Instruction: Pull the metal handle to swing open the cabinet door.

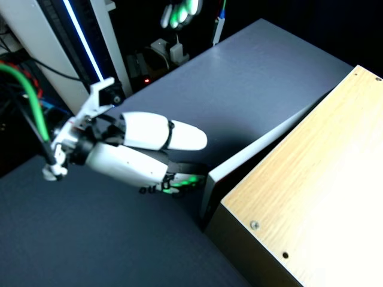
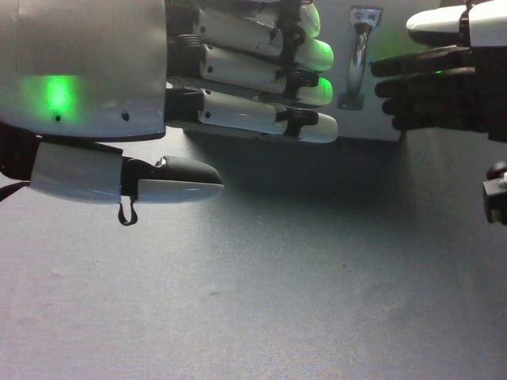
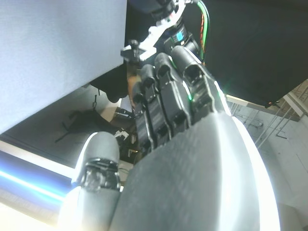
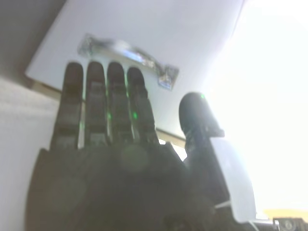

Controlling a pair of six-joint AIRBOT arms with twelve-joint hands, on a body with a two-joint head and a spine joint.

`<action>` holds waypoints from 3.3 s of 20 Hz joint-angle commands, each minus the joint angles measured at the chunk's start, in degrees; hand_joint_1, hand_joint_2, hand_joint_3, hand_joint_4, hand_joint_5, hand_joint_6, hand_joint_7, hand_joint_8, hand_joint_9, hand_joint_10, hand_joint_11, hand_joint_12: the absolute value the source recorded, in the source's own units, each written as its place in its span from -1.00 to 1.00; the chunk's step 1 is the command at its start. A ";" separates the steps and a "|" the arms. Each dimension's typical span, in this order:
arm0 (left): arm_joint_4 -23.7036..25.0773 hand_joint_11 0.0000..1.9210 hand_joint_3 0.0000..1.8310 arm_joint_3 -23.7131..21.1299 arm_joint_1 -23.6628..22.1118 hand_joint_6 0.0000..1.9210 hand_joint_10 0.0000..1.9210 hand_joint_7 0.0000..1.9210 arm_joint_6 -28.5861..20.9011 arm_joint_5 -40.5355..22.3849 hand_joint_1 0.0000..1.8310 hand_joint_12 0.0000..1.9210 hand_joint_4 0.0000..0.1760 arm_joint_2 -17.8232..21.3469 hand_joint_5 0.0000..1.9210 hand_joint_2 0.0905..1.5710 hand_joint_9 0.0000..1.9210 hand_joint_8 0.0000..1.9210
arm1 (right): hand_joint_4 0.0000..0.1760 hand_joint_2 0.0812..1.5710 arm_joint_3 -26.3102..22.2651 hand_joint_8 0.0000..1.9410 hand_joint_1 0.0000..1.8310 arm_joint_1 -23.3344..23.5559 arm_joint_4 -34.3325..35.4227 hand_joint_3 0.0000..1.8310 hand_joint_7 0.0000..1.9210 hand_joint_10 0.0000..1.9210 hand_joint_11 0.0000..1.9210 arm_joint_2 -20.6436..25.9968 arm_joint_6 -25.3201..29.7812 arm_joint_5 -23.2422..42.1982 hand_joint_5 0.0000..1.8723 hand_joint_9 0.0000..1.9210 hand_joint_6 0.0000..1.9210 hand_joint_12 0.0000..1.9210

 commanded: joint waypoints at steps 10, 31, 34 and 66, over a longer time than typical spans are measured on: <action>-5.52 -1.00 -0.86 0.08 -0.53 -1.00 -1.00 -0.55 0.49 -1.45 -1.00 -0.13 -1.00 0.38 -0.59 1.00 -0.61 -1.00 | -1.00 1.00 4.08 -1.00 -1.00 -0.15 0.41 -0.90 -0.66 -1.00 -1.00 -0.37 0.53 8.81 -0.63 -0.72 -1.00 -0.32; -5.52 -1.00 -0.85 0.08 -0.53 -1.00 -1.00 -0.56 0.49 -1.45 -1.00 -0.15 -1.00 0.38 -0.58 1.00 -0.62 -1.00 | -1.00 1.00 4.18 -1.00 -1.00 -1.11 0.36 -0.89 -0.66 -1.00 -1.00 -2.76 0.47 9.32 -0.63 -0.72 -1.00 -0.32; -5.52 -1.00 -0.84 0.08 -0.53 -1.00 -1.00 -0.56 0.49 -1.45 -1.00 -0.13 -1.00 0.38 -0.58 1.00 -0.62 -1.00 | -1.00 1.00 2.54 -1.00 -1.00 -1.97 0.36 -0.90 -0.66 -1.00 -1.00 -1.15 0.47 10.19 -0.64 -0.72 -1.00 -0.34; -5.52 -1.00 -0.85 0.08 -0.53 -1.00 -1.00 -0.54 0.49 -1.45 -1.00 -0.08 -1.00 0.38 -0.57 1.00 -0.59 -1.00 | -1.00 1.00 2.83 -1.00 -1.00 -15.41 1.49 -0.91 -0.66 -1.00 -1.00 14.50 -0.58 37.63 -0.65 -0.71 -1.00 -0.31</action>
